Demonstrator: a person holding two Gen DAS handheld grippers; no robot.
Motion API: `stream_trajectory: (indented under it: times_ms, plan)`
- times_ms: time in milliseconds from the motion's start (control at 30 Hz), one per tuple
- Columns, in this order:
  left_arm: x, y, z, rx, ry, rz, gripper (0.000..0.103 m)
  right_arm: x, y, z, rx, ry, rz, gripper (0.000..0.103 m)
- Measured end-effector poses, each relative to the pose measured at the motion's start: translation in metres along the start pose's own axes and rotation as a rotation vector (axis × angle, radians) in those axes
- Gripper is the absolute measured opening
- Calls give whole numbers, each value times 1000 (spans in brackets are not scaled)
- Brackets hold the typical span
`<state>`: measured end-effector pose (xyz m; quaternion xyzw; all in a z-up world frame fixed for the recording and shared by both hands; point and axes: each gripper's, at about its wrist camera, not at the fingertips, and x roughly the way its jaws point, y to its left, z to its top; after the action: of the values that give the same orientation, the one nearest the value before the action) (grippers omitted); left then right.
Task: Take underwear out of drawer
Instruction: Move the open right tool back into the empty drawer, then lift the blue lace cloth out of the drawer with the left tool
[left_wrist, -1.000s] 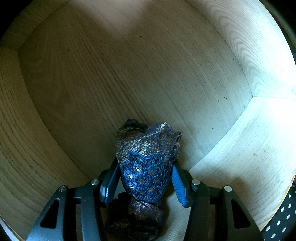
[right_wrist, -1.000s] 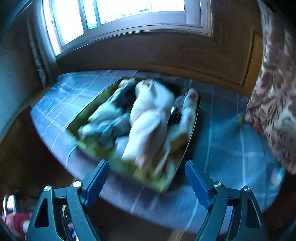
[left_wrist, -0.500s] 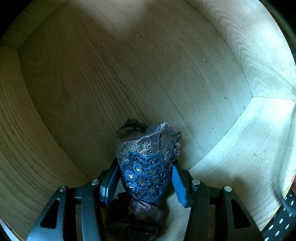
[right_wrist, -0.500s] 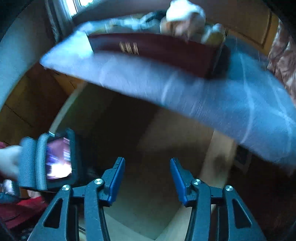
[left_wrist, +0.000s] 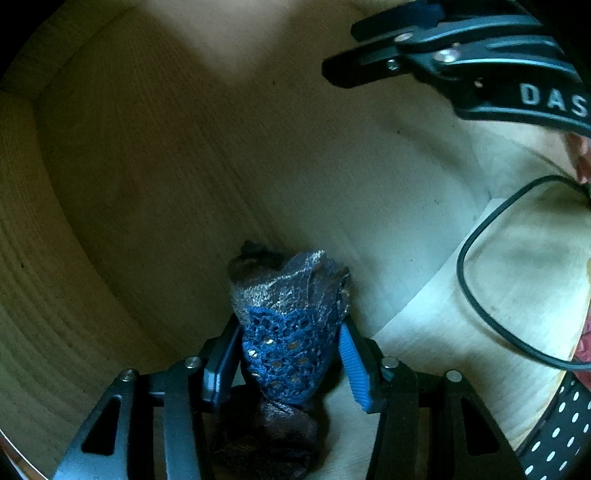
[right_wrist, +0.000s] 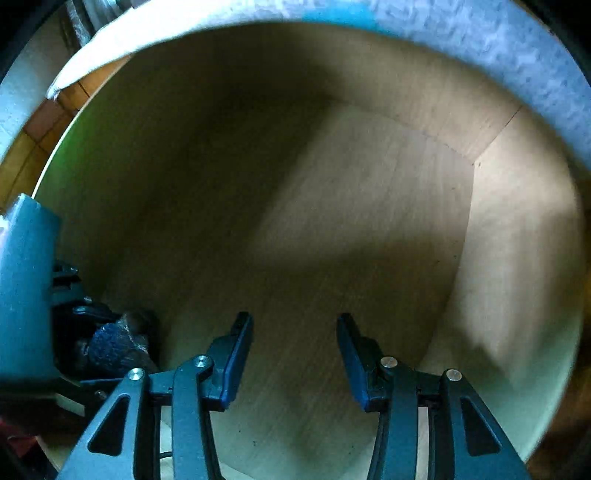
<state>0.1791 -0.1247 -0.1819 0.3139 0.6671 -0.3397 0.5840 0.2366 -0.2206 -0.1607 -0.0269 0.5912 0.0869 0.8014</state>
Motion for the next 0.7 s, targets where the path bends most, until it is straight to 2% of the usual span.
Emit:
stream_trajectory:
  times_ms: [33, 167, 400, 700]
  plan:
    - [-2, 0, 0, 1, -7, 3, 39, 2, -2, 0, 4, -3, -1, 48]
    - [-13, 4, -5, 9, -69, -23, 35, 13, -4, 4, 13, 36, 17, 48]
    - [-38, 21, -14, -26, -158, -34, 33, 18, -4, 8, 17, 36, 17, 48]
    - [-87, 37, -29, -93, -241, -38, 33, 13, -9, -3, 17, 15, 49, 48]
